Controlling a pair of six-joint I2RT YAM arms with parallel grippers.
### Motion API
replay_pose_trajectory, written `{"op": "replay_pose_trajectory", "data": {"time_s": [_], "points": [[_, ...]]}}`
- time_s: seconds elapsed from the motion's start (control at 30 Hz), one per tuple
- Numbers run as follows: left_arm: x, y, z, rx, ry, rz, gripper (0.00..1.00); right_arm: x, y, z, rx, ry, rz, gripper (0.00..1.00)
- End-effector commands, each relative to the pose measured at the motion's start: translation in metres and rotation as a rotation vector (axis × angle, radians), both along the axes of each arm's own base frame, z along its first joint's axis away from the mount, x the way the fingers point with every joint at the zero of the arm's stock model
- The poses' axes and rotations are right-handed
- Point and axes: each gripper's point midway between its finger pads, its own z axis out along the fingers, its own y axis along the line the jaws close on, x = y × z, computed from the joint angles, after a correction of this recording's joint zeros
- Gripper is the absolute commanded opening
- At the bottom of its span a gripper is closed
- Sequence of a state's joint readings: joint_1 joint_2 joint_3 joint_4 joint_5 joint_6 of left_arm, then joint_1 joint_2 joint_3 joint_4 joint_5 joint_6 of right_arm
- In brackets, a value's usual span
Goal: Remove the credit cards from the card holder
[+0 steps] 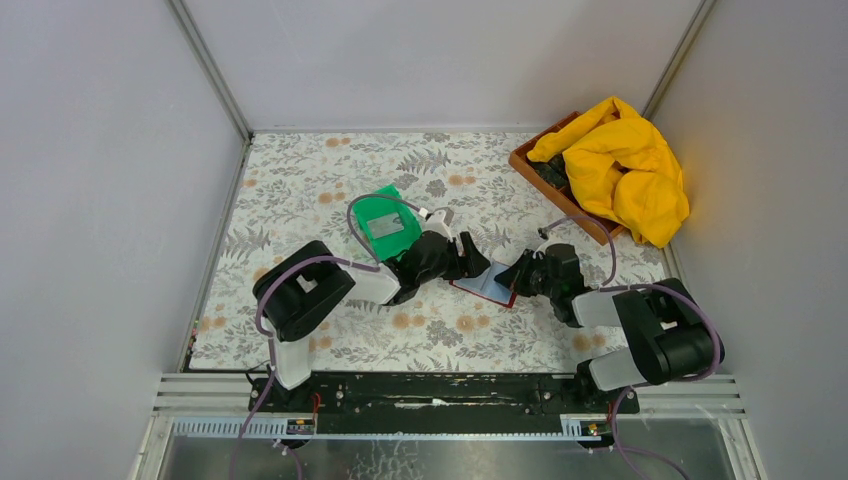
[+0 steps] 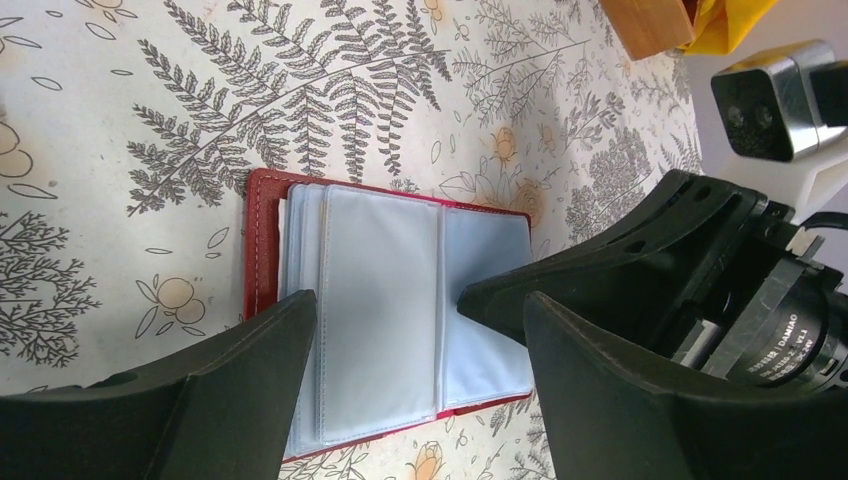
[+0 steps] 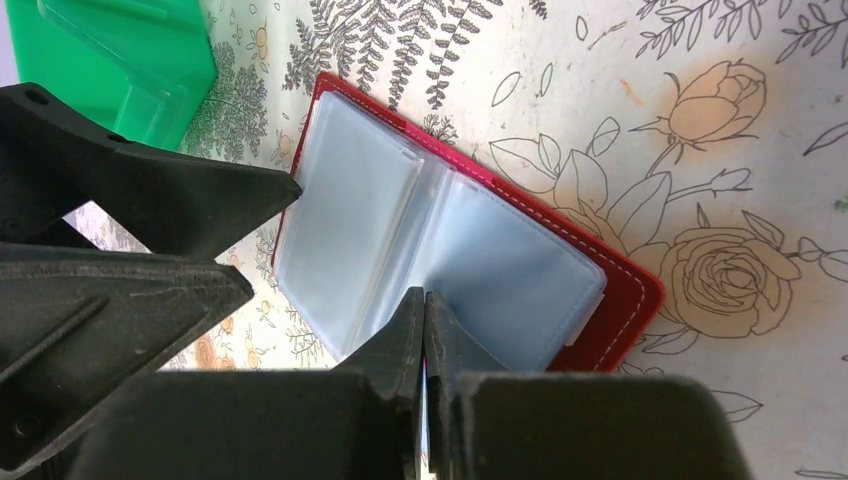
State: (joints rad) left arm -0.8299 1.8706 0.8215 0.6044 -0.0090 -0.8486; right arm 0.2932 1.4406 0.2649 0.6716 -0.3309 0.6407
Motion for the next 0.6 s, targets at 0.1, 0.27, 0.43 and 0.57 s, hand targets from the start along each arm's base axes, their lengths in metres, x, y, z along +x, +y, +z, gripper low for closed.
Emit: {"op": "replay_pose_trajectory", "data": {"time_s": [0.1, 0.27, 0.43, 0.57], "points": [[-0.008, 0.009, -0.017, 0.103, 0.009, -0.054, 0.84, 0.007, 0.000, -0.003, -0.011, 0.004, 0.002, 0.00], [-0.011, 0.009, -0.018, 0.113, 0.005, -0.078, 0.84, 0.007, 0.000, -0.004, -0.012, 0.008, 0.004, 0.00], [-0.019, -0.002, -0.018, 0.084, 0.022, -0.146, 0.83, 0.007, 0.000, -0.007, -0.011, 0.018, 0.006, 0.00], [-0.028, -0.014, -0.012, 0.004, 0.059, -0.188, 0.83, 0.006, 0.002, -0.009, -0.004, 0.030, 0.011, 0.00]]}}
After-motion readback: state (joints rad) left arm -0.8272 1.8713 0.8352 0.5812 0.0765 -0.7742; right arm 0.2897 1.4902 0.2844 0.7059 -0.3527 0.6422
